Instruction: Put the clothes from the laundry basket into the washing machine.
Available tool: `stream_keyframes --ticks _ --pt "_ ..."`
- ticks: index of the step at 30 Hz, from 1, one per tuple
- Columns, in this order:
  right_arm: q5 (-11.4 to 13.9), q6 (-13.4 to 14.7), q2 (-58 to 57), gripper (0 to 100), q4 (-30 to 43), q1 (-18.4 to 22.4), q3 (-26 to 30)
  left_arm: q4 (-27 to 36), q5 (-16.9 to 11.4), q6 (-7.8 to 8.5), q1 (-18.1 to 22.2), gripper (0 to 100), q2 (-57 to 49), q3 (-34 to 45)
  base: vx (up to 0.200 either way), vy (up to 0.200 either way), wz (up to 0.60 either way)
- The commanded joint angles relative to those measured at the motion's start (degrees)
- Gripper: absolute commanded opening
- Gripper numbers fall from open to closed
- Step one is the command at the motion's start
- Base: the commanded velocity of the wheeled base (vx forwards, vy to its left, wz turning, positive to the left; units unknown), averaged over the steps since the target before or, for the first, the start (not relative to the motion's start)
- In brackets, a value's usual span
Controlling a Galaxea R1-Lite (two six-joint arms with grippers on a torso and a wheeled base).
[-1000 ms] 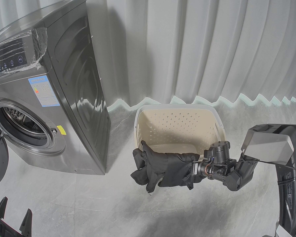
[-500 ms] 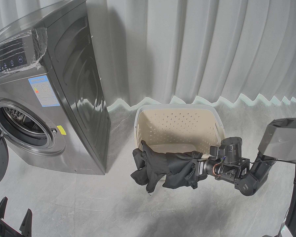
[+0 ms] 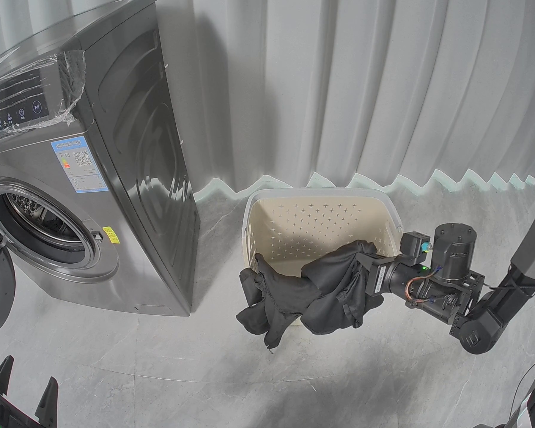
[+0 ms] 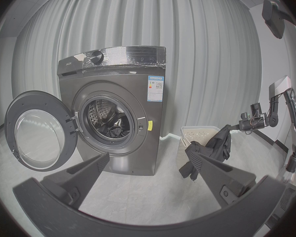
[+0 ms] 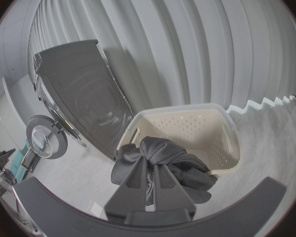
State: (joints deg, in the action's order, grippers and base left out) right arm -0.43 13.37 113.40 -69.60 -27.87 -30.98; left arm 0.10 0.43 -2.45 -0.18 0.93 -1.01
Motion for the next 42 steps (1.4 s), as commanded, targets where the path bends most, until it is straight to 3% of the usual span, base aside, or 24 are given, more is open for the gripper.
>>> stream_keyframes --ticks 1,13,16,17,18,21,42 --pt "-0.7 0.1 -6.6 0 0.3 -1.3 -0.8 0.0 0.0 -0.01 0.0 100 -0.9 0.8 0.0 0.0 0.0" --pt "-2.4 0.4 -15.4 0 0.3 -2.2 -3.9 0.0 0.0 -0.01 0.0 100 -0.9 0.8 0.0 0.0 0.0" --pt "-6.1 -0.1 -17.1 0 0.1 -2.0 -4.9 0.0 0.0 -0.01 0.0 100 -0.9 0.8 0.0 0.0 0.0" --pt "-6.1 -0.1 -17.1 0 0.1 -2.0 -4.9 0.0 0.0 -0.01 0.0 100 -0.9 0.8 0.0 0.0 0.0" --pt "-8.6 -0.2 -18.9 0 0.6 -1.8 -5.3 0.0 0.0 -0.01 0.0 100 -0.9 0.8 0.0 0.0 0.0" --pt "-10.3 -0.1 -21.0 0 0.3 -1.8 -4.9 0.0 0.0 -0.01 0.0 100 -0.9 0.8 0.0 0.0 0.0" --pt "-10.6 -3.4 -21.7 0 0.1 -2.9 0.8 0.0 -0.1 -0.01 0.0 100 -0.9 0.8 0.0 0.0 0.0"
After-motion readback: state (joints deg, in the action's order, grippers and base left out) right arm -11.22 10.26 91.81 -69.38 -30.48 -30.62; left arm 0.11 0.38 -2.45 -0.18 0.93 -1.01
